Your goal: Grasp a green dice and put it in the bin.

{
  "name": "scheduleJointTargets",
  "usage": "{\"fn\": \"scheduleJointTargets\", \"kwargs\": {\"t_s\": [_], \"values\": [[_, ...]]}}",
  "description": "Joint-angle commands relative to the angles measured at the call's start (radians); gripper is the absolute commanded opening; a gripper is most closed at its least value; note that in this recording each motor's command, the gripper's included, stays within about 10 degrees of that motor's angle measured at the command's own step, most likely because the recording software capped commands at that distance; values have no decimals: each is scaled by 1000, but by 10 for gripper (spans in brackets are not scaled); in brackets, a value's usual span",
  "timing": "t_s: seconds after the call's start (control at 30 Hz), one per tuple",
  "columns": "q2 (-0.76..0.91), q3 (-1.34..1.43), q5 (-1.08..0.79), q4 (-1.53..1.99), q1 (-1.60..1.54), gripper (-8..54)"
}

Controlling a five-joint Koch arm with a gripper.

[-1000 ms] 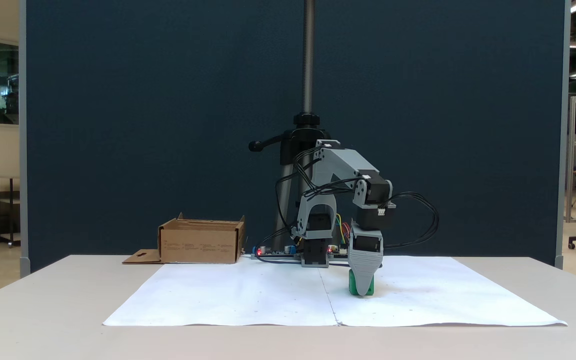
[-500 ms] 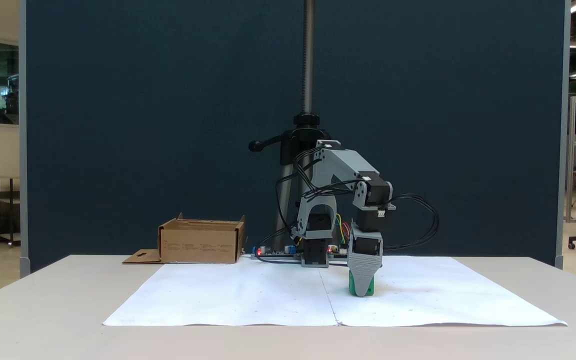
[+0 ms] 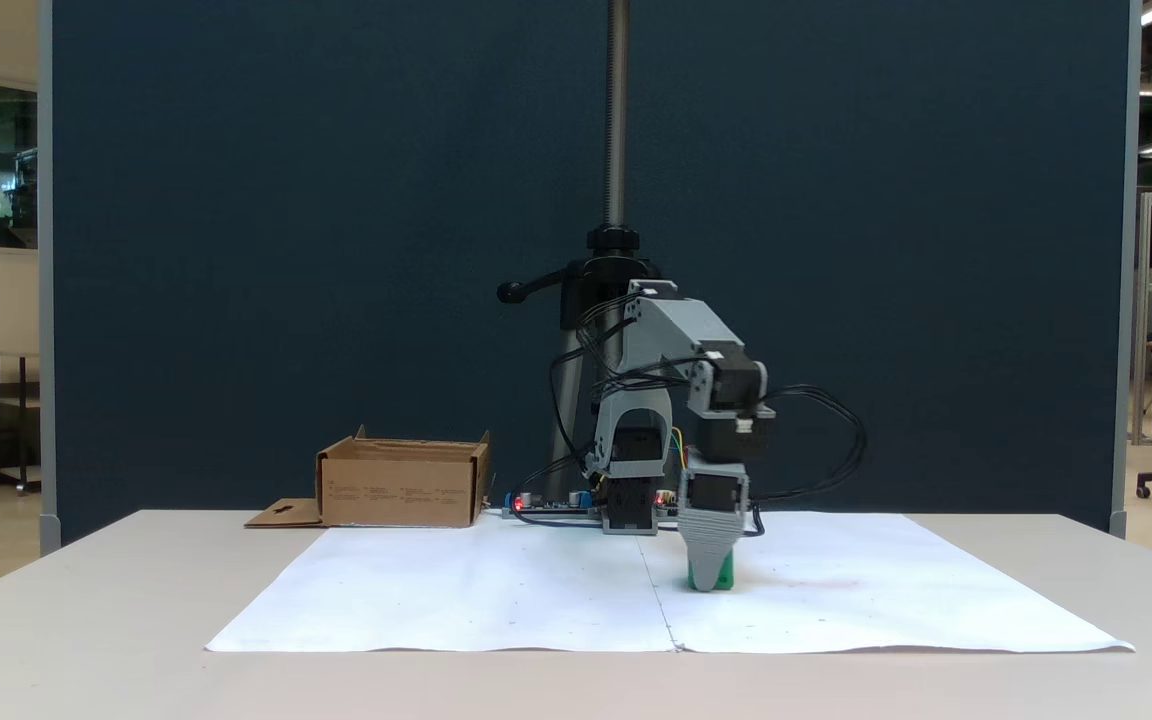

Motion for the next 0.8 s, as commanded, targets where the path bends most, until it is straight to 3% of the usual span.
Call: {"fn": "scheduleJointTargets", "kwargs": {"t_s": [0.0,0.33,0.77], "values": [[51,-86,-46,-18,58,121],[150,-276,-46,-18,382,121],[368,-285,-158,-129,1011,121]]}}
